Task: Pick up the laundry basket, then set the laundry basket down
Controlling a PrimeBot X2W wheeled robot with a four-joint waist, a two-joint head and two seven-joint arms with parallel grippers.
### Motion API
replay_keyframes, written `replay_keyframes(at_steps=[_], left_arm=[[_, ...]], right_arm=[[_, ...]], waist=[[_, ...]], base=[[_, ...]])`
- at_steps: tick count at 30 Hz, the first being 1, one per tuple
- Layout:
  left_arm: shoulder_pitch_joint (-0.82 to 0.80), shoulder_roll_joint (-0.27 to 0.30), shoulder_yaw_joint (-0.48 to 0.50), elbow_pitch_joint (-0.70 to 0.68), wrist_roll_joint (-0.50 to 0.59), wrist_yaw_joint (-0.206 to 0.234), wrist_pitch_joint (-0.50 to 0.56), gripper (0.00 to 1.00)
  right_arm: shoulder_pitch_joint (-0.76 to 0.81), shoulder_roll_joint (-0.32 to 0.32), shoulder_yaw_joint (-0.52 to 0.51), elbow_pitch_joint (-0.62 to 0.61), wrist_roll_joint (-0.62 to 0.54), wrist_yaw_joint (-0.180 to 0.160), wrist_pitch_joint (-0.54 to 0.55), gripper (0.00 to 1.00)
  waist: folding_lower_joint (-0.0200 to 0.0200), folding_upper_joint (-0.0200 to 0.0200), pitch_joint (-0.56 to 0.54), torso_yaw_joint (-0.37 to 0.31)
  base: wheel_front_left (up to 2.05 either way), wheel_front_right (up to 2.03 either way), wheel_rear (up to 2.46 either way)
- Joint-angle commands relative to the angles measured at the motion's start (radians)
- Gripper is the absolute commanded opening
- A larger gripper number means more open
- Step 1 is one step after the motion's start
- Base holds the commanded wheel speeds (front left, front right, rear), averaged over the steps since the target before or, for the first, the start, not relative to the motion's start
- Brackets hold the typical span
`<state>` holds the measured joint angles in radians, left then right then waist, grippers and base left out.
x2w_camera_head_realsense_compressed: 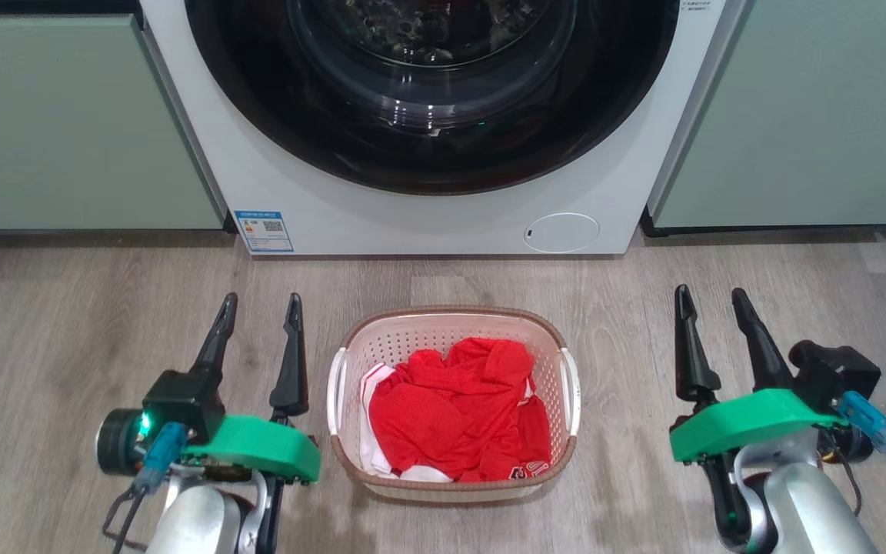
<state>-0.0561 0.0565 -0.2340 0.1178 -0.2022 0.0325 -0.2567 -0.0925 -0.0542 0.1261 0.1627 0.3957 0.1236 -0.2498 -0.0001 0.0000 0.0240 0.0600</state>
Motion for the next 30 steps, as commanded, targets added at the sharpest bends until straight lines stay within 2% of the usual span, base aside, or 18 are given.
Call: replay_keyframes(at_steps=[1,23,24,30], left_arm=[[-0.027,-0.004,0.041,-0.025,0.012,-0.006,-0.005,1.0],[-0.028,-0.006,0.037,-0.011,-0.024,-0.011,-0.005,1.0],[0.0,-0.003,0.007,0.025,-0.023,-0.007,0.0,0.0],[0.027,-0.002,0.009,0.078,-0.055,-0.008,0.004,0.0]], right_arm=[[-0.018,0.004,0.019,-0.027,0.001,0.007,-0.012,1.0],[-0.022,0.004,0.021,-0.017,0.001,0.007,-0.012,1.0],[0.0,0.002,0.0,0.012,0.001,0.0,0.0,0.0],[0.022,0.003,0.003,0.066,0.024,0.0,0.007,0.0]], waist=[[0.0001,0.0,0.001,0.001],[0.0001,0.0,0.001,-0.003],[0.0001,0.0,0.001,-0.003],[0.0001,0.0,0.001,-0.005]], base=[[0.0,0.0,0.0],[0.0,0.0,0.0],[0.0,0.0,0.0],[0.0,0.0,0.0]])
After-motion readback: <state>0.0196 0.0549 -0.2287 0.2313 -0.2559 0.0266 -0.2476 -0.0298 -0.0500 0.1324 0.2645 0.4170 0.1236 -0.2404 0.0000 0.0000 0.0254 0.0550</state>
